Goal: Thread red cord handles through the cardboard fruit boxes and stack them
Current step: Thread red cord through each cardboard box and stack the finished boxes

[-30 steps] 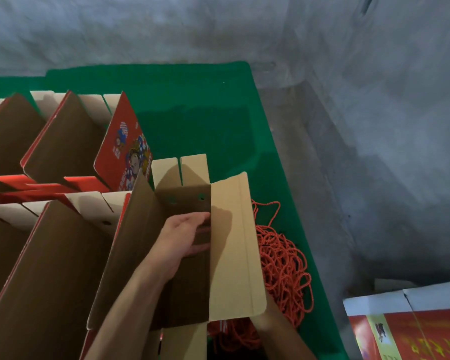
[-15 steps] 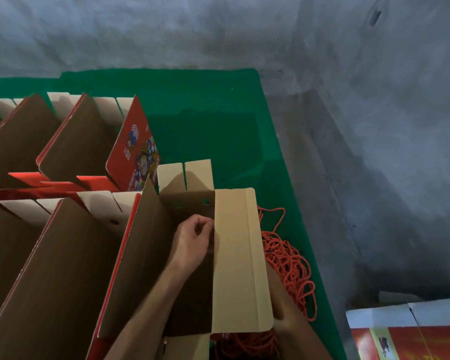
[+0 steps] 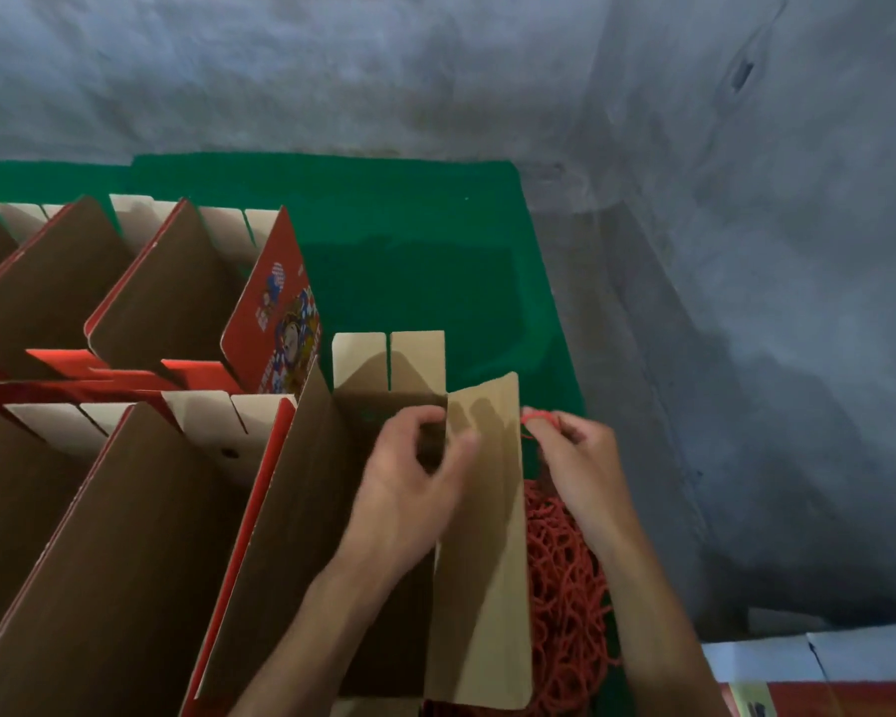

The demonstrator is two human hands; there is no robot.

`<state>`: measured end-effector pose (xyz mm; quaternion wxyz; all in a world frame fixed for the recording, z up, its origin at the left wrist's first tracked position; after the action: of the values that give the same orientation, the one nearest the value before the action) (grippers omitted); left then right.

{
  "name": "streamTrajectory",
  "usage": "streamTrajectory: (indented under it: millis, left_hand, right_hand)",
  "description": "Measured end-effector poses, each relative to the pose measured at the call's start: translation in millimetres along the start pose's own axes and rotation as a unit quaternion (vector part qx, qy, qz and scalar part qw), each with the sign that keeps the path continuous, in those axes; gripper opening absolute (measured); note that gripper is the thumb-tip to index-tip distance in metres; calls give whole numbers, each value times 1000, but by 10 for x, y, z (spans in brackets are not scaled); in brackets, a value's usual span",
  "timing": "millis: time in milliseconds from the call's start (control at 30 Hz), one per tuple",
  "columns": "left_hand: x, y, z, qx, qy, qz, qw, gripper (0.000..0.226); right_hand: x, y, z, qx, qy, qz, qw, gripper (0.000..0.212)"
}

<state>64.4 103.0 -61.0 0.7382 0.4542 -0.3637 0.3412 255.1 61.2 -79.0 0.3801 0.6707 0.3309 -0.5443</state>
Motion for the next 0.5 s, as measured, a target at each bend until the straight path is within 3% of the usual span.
streamTrajectory:
  millis: [100, 167, 233, 333, 400, 500]
  left_hand:
    - [183, -291, 262, -61, -5, -183, 981, 116]
    - [193, -394, 369, -104, 21, -233, 967, 124]
    - [174, -368, 402, -97, 21, -204, 974, 111]
    - [239, -155, 376, -79, -9, -20, 997, 67]
    - [235, 47, 373, -95, 3, 75, 993, 61]
    - [101, 305, 316, -112, 82, 83, 987, 54]
  right_hand:
    - [-425, -97, -104, 7, -10, -123, 992, 42]
    - [-721, -106, -130, -9, 15, -190, 982, 39]
    - [-909, -55, -149, -27, 45, -227, 972, 29]
    - [-952, 45, -123, -38, 70, -248, 965, 23]
    - [-835, 121, -79, -51, 41, -206, 976, 32]
    - [-550, 143, 19, -96, -42, -94, 990, 39]
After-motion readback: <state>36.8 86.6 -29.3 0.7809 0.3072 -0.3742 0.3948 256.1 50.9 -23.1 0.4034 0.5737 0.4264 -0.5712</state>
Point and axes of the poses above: each hand's wrist, its own z-axis away from the middle knuckle, its own y-axis out of the back of the hand, x = y × z, the point moved 1 cm from there along -z, towards the middle knuckle, and after that the axes turned 14 degrees about y, right-handed, at the moved point
